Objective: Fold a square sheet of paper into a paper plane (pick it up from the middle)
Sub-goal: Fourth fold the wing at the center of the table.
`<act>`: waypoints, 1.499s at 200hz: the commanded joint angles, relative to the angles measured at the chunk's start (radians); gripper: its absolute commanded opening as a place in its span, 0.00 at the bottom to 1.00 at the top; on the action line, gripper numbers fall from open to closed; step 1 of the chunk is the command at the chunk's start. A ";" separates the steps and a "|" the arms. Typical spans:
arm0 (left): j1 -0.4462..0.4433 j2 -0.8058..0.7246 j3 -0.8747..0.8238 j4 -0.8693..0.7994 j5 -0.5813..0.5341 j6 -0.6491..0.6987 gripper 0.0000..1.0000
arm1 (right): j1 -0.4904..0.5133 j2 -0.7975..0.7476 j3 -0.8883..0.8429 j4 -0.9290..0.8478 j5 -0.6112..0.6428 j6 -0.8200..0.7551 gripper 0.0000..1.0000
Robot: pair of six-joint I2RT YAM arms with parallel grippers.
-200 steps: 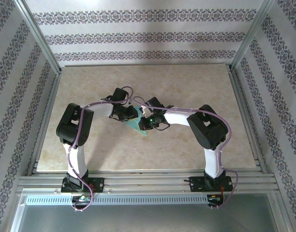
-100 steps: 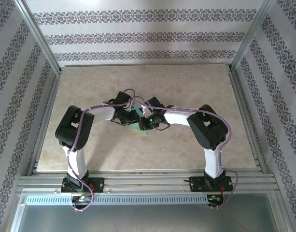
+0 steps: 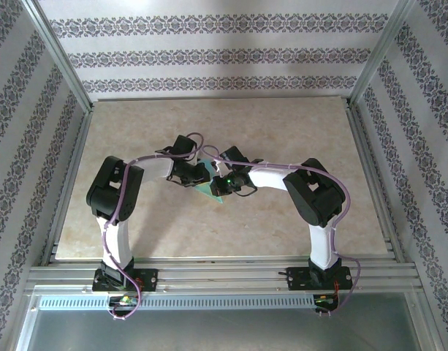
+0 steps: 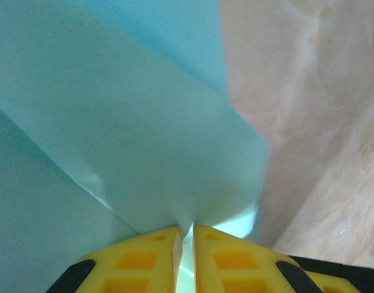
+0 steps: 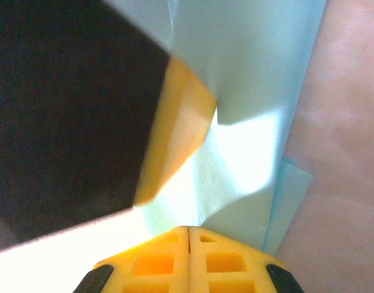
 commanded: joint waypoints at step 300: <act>0.107 -0.058 -0.027 0.195 0.100 -0.082 0.23 | -0.004 0.039 -0.038 -0.140 0.025 -0.005 0.02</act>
